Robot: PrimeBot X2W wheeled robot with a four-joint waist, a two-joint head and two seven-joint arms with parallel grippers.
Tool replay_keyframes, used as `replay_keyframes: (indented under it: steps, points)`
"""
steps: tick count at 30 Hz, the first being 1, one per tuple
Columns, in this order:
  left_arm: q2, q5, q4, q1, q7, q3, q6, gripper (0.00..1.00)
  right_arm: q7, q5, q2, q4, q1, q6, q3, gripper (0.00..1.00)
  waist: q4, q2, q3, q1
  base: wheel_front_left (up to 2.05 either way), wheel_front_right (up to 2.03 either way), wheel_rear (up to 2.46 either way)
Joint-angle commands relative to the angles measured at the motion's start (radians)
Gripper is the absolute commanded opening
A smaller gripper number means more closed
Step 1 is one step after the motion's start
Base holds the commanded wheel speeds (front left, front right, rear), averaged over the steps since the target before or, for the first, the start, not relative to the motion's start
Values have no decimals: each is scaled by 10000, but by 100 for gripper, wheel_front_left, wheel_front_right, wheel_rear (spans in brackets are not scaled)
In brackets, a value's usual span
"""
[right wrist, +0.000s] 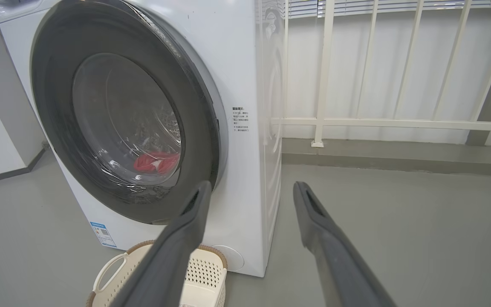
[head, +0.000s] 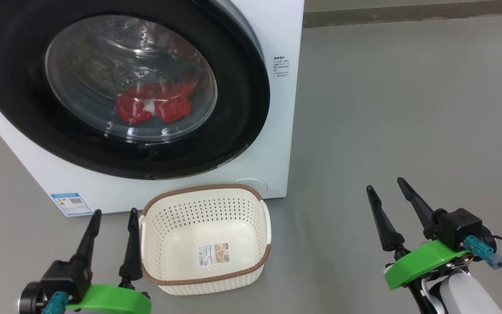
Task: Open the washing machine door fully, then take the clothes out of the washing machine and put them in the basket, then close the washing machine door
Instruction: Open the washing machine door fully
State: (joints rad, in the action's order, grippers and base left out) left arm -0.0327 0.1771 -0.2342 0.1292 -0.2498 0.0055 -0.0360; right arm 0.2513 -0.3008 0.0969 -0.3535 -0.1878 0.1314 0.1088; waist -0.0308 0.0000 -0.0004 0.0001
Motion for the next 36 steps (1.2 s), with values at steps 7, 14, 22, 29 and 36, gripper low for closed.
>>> replay_keyframes:
  steps: [7, 14, 22, 29, 36]
  points:
    - [-175, 63, 369, 445, -120, 169, -27, 100, 105, -282, 348, -23, -555, -7, 536, 0, 137, 0, 271, -1, 0, 0, 0]
    - [-175, 263, 729, 793, -120, -120, -6, 100, 105, -1510, 730, -185, -1705, -7, 813, 0, 282, 0, 1023, -1, 0, 0, 0]
    - [-175, 338, 1285, 1291, -120, -476, 87, 100, 105, -4382, 975, -593, -3379, -7, 1113, 0, 489, 0, 2084, -1, 0, 0, 0]
    - [-175, 488, 1607, 1730, -120, -763, 192, 100, -1017, -7776, 1270, -1228, -4871, -7, 1481, 0, 831, 0, 2877, -1, 0, 0, 0]
    - [-175, 574, 1867, 2027, -120, -958, 266, 100, -2334, -10301, 1469, -1350, -6059, -7, 1410, 0, 1181, 0, 3498, -1, 0, 0, 0]
